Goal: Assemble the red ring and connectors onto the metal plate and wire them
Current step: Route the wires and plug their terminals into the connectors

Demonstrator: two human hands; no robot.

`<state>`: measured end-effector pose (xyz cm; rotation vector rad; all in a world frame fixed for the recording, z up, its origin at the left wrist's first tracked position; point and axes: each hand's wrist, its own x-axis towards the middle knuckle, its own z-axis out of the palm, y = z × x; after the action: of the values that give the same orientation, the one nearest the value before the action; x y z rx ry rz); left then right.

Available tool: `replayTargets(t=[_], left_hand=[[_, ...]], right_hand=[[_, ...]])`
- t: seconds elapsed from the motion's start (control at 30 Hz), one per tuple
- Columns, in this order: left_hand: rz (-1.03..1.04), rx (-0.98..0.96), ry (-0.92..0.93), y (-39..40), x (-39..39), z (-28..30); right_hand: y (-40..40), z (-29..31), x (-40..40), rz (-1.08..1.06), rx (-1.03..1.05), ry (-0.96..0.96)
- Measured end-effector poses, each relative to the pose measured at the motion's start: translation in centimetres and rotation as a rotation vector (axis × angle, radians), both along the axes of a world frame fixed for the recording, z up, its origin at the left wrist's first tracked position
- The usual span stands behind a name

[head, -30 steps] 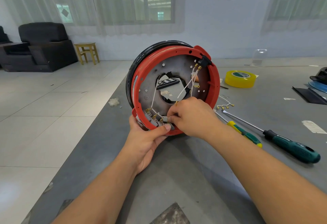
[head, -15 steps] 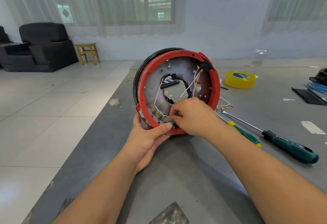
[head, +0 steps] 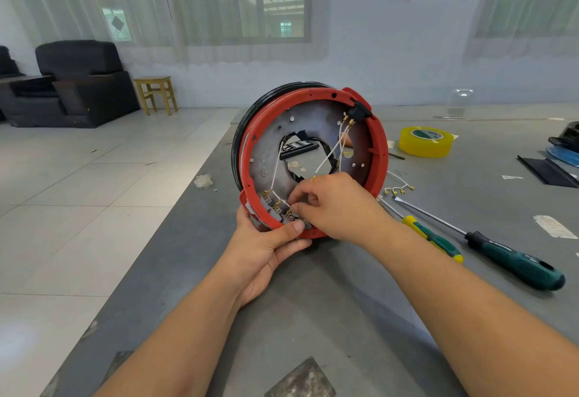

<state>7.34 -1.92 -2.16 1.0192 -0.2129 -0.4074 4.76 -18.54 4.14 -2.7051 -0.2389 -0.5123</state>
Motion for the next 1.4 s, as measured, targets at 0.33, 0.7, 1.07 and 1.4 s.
replayTargets(t=[0.33, 0.7, 1.07, 1.4], left_hand=[[-0.025, 0.019, -0.022, -0.1, 0.1, -0.3], [-0.037, 0.022, -0.012, 0.0, 0.0, -0.2], [-0.017, 0.025, -0.008, -0.2, -0.2, 0.0], [-0.024, 0.025, -0.013, -0.1, -0.2, 0.1]], right_hand=[[-0.3, -0.5, 0.3, 0.043, 0.070, 0.032], [-0.4, -0.6, 0.4, 0.061, 0.058, -0.003], [-0.7, 0.1, 0.0, 0.067, -0.009, -0.037], [-0.6, 0.4, -0.1, 0.074, -0.114, -0.042]])
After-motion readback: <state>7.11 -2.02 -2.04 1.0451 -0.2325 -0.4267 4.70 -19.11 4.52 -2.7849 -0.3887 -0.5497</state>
